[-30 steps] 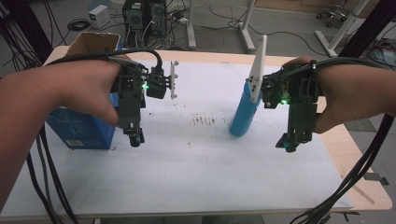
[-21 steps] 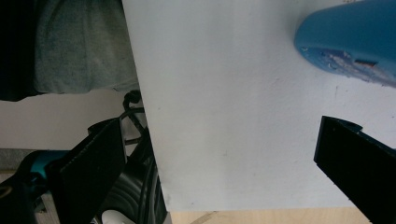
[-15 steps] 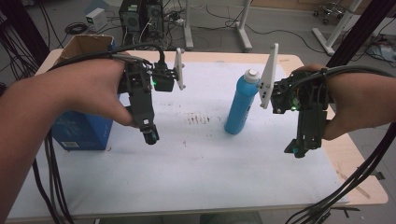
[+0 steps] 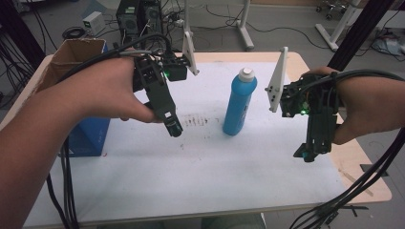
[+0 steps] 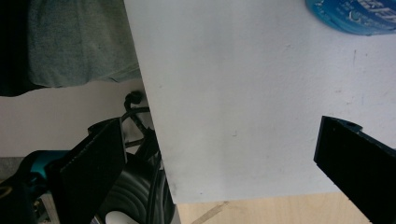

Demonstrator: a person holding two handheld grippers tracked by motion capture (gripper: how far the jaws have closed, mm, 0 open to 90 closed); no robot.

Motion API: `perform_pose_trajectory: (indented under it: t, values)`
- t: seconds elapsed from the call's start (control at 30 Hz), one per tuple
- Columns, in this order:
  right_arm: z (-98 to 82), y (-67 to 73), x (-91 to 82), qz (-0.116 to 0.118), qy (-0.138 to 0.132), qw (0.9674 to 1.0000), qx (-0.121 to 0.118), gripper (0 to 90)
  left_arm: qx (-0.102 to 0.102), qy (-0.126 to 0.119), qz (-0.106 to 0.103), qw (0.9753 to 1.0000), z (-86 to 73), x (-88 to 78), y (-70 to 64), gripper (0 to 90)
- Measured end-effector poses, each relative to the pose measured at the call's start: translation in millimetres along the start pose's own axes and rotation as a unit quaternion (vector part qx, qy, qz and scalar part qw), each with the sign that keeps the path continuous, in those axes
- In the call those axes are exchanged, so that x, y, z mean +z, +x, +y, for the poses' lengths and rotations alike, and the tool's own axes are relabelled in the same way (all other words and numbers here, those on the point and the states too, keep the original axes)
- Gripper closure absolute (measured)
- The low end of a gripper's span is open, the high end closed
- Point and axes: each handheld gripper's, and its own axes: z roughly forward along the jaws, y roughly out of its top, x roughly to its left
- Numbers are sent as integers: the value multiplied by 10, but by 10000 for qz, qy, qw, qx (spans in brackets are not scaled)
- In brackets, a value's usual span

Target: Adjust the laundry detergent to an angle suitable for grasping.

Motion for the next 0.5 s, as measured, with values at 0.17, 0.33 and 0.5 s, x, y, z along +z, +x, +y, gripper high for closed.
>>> perform_pose_trajectory:
  t: [0.17,0.33,0.5]
  values:
    - [-54,-2,20,11,-47,10000,61,14,-123,-41,18,9999,76,40,13,18]
    - [-85,-2,21,1,-59,10000,52,14,-192,-177,-6,9997,161,56,11,18]
    - [-115,-8,29,-2,-67,9999,83,14,-384,-453,-15,9982,244,37,1,18]
